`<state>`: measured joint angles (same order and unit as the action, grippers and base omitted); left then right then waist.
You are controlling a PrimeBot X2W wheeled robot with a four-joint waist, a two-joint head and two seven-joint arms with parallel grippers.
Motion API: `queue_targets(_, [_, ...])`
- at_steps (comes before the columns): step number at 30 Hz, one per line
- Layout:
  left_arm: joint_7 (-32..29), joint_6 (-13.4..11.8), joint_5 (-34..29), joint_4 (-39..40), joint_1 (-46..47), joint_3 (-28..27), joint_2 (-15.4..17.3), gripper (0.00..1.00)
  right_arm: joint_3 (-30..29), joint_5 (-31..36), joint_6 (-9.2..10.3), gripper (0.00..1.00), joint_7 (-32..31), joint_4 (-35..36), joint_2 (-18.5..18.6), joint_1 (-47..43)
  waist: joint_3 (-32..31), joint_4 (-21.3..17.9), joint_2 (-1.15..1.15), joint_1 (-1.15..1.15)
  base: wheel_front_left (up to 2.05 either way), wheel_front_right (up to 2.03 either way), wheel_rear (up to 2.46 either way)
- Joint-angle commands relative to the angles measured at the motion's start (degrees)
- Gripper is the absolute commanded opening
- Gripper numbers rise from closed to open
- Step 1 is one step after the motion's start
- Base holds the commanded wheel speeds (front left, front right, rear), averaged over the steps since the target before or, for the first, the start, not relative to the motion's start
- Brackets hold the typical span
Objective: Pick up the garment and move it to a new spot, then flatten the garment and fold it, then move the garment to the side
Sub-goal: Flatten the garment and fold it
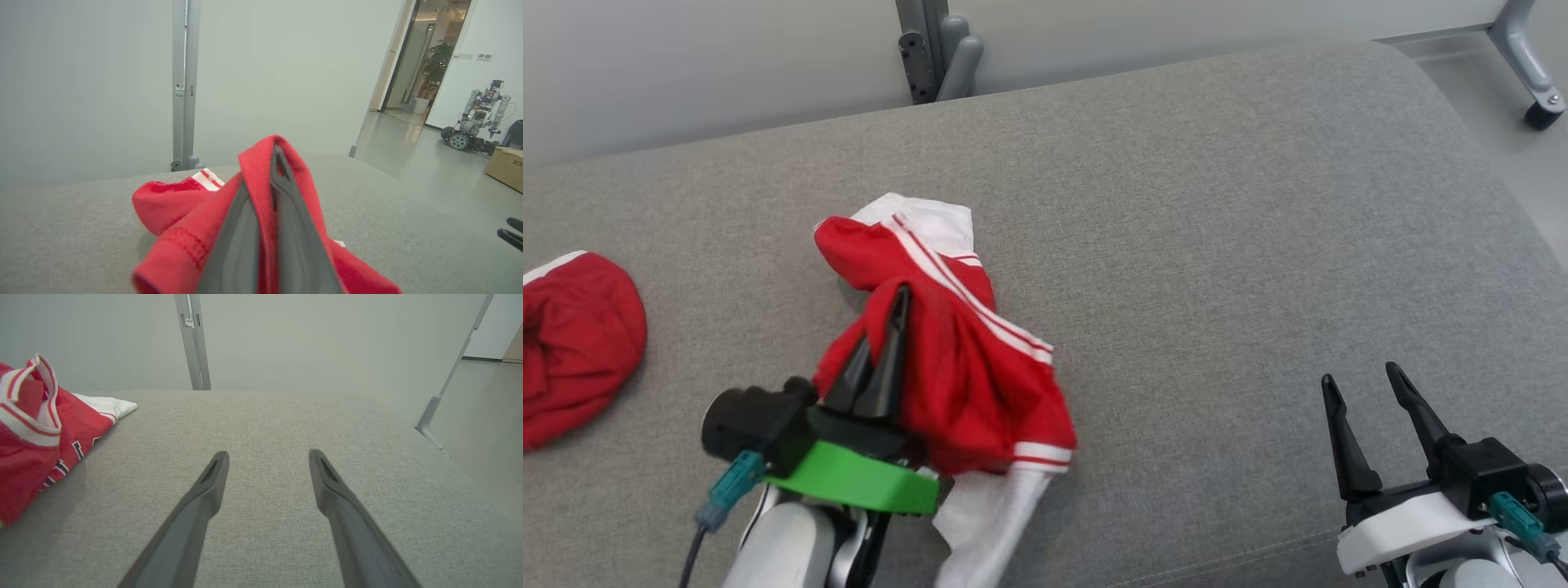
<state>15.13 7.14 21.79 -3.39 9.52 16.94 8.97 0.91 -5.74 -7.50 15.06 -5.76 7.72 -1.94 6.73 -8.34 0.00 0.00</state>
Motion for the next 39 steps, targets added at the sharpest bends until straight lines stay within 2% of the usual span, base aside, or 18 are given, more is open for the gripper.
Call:
queue_targets(1, [0.01, 0.43, -0.58, -0.76, 2.87, 1.86, -0.70, 0.00, 0.36, -0.29, 0.02, 1.00, 0.18, -0.22, -0.27, 0.84, -0.16, -0.98, 0.00, 0.00, 0.00, 0.00, 0.00])
queue_targets(9, [0.02, 0.40, 0.72, -7.89, 16.15, 12.71, -4.08, 0.00, 1.08, -0.93, 0.02, 1.00, 0.18, -0.56, -1.59, 2.44, 0.77, -7.75, 0.00, 0.00, 0.00, 0.00, 0.00])
queue_targets(15, [0.02, 0.41, 0.98, -11.74, 26.18, 13.67, -5.57, 0.00, 0.78, -1.21, 0.02, 1.00, 0.18, -0.84, -2.76, 2.52, 2.56, -13.06, 0.00, 0.00, 0.00, 0.00, 0.00])
queue_targets(23, [0.02, 0.32, 0.66, -15.50, 36.46, 11.39, -5.99, 0.00, 0.60, -1.43, 0.02, 1.00, 0.18, -0.97, -3.58, 3.80, 4.28, -17.29, 0.00, 0.00, 0.00, 0.00, 0.00])
queue_targets(28, [0.02, -1.76, 1.18, -15.87, 40.70, 11.57, -5.99, 0.00, 1.19, -1.48, 0.02, 1.00, 0.18, -1.13, -3.88, 4.61, 4.77, -18.50, 0.00, 0.00, 0.00, 0.00, 0.00])
queue_targets(35, [0.01, -8.37, -0.86, -14.87, 44.27, 11.58, -5.98, 0.00, 1.73, -1.77, 0.02, 1.00, 0.18, -1.42, -4.31, 5.25, 5.40, -18.91, 0.00, 0.00, 0.00, 0.00, 0.00])
queue_targets(37, [0.00, -9.19, -2.27, -15.96, 42.09, 11.61, -5.98, 0.00, 1.66, -1.81, 0.02, 1.00, 0.18, -1.51, -4.40, 5.21, 5.43, -18.73, 0.00, 0.00, 0.00, 0.00, 0.00])
queue_targets(39, [-0.03, -8.92, -3.57, -17.50, 39.29, 11.46, -5.96, 0.00, 1.48, -1.98, 0.02, 1.00, 0.18, -1.65, -4.51, 4.95, 5.41, -18.44, 0.00, 0.00, 0.00, 0.00, 0.00])
